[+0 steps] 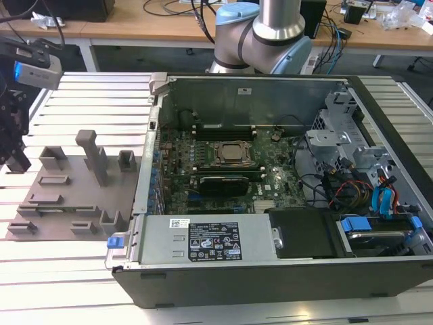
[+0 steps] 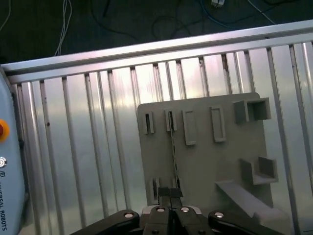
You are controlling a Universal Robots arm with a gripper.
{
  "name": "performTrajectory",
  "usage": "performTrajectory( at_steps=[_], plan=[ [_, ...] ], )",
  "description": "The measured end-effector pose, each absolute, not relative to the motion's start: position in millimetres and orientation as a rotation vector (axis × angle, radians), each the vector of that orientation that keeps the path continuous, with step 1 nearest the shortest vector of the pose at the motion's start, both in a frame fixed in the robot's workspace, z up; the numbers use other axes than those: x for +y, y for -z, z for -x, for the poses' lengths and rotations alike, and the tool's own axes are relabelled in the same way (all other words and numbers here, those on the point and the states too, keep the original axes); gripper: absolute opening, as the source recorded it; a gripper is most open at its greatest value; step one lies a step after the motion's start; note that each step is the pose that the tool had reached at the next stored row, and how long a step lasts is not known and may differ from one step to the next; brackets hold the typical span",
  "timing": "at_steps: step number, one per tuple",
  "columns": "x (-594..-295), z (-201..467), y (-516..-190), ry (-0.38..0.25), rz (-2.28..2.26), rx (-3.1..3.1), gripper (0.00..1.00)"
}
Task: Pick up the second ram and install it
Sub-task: 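Pick up the second ram and move it above second insertion slot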
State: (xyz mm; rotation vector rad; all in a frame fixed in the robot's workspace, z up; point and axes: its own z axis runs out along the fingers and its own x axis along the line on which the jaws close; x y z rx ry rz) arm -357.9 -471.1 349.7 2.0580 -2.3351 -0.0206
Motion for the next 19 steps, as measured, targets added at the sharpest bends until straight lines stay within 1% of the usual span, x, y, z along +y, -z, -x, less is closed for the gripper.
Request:
performTrajectory(
  at_steps=[3, 11, 13, 14, 15, 19],
  plan=[
    [-471.0, 358.0, -349.8, 0.051, -2.099, -2.321, 0.10],
    [-471.1, 357.9, -349.7, 0.052, -2.123, -2.300, 0.11],
    [-471.1, 357.9, -349.7, 0.052, -2.123, -2.300, 0.23],
    [-471.1, 357.9, -349.7, 0.052, -2.123, -2.300, 0.23],
    [-471.1, 357.9, -349.7, 0.052, -2.123, -2.300, 0.30],
    [-471.1, 357.9, -349.7, 0.052, -2.123, -2.299, 0.30]
  ],
)
